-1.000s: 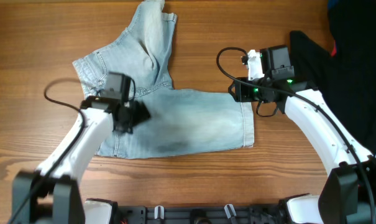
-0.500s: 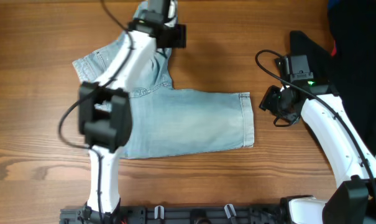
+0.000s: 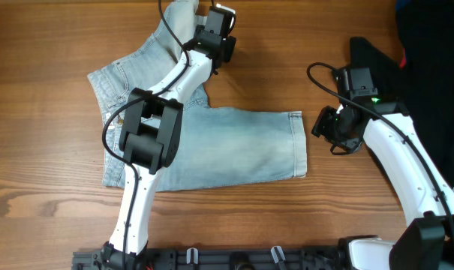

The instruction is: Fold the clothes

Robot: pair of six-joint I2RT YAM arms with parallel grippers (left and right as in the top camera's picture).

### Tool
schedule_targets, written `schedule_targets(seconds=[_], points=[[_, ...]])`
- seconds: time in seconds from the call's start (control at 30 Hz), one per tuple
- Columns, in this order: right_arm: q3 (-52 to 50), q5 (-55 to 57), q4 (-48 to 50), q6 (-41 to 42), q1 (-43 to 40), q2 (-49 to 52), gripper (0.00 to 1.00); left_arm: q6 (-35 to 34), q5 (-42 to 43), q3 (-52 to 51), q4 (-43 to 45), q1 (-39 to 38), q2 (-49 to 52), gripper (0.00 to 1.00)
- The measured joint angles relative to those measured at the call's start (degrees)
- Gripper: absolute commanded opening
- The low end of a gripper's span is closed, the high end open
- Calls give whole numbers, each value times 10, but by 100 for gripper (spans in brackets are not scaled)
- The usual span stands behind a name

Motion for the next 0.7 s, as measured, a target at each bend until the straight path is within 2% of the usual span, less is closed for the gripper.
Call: schedule_targets(seconds=[0.23, 0.27, 0.3, 0.37, 0.43, 0.7], points=[[0, 0, 0, -2, 0, 0, 59, 4, -1, 4, 20, 2, 29, 62], [0, 0, -1, -2, 0, 0, 59, 3, -1, 5, 23, 4, 32, 52], [0, 0, 0, -2, 0, 0, 59, 3, 0, 6, 24, 8, 33, 31], [0, 0, 0, -2, 0, 0, 59, 0, 1, 9, 24, 19, 36, 13], [0, 0, 0, -2, 0, 0, 59, -3, 3, 9, 23, 32, 38, 4], [0, 0, 2, -2, 0, 0, 58, -12, 63, 14, 9, 18, 38, 4]])
